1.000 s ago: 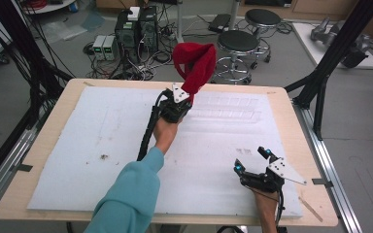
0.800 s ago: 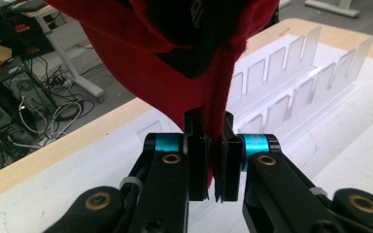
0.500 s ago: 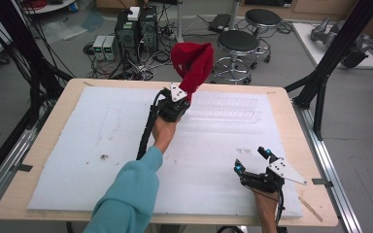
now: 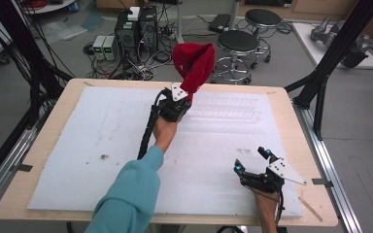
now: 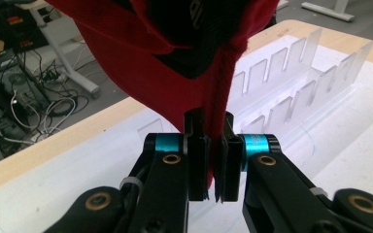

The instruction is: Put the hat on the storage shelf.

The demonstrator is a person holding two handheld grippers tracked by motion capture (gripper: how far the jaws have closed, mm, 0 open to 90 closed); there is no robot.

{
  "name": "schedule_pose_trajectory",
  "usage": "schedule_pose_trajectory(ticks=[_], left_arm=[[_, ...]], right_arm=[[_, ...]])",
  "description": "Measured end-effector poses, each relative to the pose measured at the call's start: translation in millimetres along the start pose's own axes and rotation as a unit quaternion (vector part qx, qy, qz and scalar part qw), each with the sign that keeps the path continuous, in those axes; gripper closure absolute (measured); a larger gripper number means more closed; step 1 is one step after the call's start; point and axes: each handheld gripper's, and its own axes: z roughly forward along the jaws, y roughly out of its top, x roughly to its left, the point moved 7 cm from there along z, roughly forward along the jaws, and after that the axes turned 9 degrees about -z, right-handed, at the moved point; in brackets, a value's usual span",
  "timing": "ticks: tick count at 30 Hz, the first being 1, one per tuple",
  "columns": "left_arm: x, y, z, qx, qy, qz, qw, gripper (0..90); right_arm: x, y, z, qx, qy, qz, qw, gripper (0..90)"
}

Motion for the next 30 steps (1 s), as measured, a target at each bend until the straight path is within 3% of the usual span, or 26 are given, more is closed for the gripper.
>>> schedule_pose_trajectory(ticks=[7, 12, 25, 27, 30], left_arm=[[-4.7, -8.1, 7.9, 0.022, 0.006, 0.008, 0.9997, 85.4], [-2.8, -11.8, 11.7, 0.024, 0.002, 0.006, 0.9997, 85.3], [-3.7, -29.4, 12.5, 0.041, -0.036, 0.007, 0.9985, 81.9], [-4.1, -32.6, 12.4, 0.047, -0.047, 0.001, 0.9978, 74.7], [-1.4, -36.3, 11.2, 0.055, -0.046, -0.004, 0.9974, 66.7]], right_arm=[[-0.8, 0.2, 0.0, -0.001, -0.001, -0.002, 1.0, 0.4], [-1.0, 0.3, -0.1, -0.003, 0.0, 0.001, 1.0, 0.4], [-1.1, -0.1, -0.8, -0.005, -0.003, 0.004, 1.0, 0.4], [-0.8, -0.1, -1.3, -0.007, -0.005, 0.0, 1.0, 0.4], [0.7, 0.0, -1.4, -0.008, -0.003, -0.005, 0.9999, 0.4]])
